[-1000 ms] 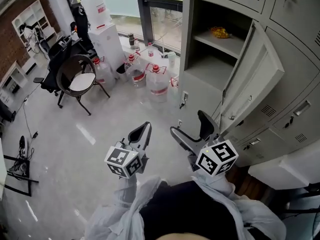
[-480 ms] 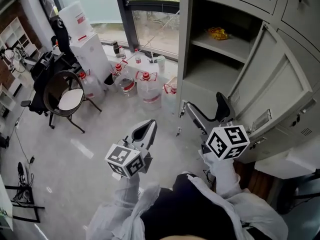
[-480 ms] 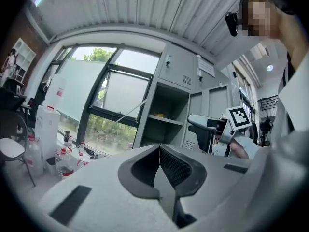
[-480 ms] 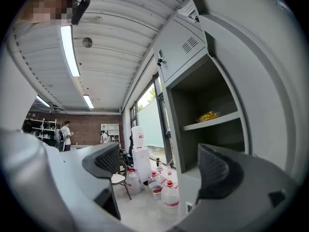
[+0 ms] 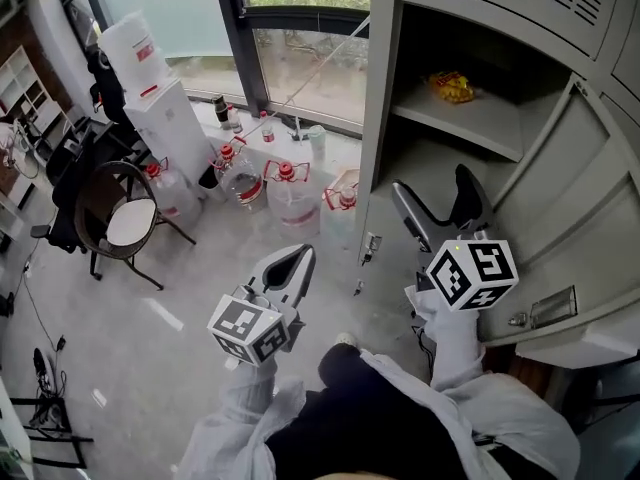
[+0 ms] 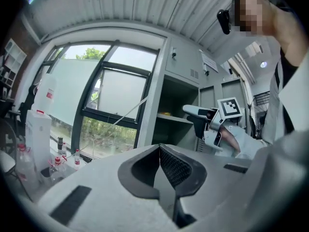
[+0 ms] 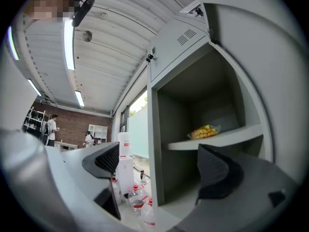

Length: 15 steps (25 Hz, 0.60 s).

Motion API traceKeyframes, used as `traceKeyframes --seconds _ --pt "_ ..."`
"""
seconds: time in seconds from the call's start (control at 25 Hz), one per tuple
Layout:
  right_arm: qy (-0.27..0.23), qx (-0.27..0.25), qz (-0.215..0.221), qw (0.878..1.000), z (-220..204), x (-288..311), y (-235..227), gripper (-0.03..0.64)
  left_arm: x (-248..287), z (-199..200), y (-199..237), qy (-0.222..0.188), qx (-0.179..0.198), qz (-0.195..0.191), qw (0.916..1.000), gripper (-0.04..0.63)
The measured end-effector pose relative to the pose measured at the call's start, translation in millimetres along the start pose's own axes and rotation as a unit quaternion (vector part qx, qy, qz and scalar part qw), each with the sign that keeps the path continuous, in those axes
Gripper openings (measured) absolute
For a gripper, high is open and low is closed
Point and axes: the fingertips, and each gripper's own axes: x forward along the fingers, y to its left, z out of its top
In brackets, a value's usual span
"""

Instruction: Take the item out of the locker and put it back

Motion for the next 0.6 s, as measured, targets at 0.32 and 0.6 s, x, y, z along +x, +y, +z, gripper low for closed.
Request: traceKeyframes --seconds 0.32,0.6 --pt "-0.019 -0.073 -0.055 0.996 35.9 56.5 -38.4 0.489 95.6 30.0 47.8 -0.026 0.017 -0.072 0.9969 0.008" --pt "-0.013 -0.109 -0.115 0.987 58.4 62.6 -62.7 0.489 144.2 44.6 65.5 -0.050 0.009 -0.133 0.9898 0.008"
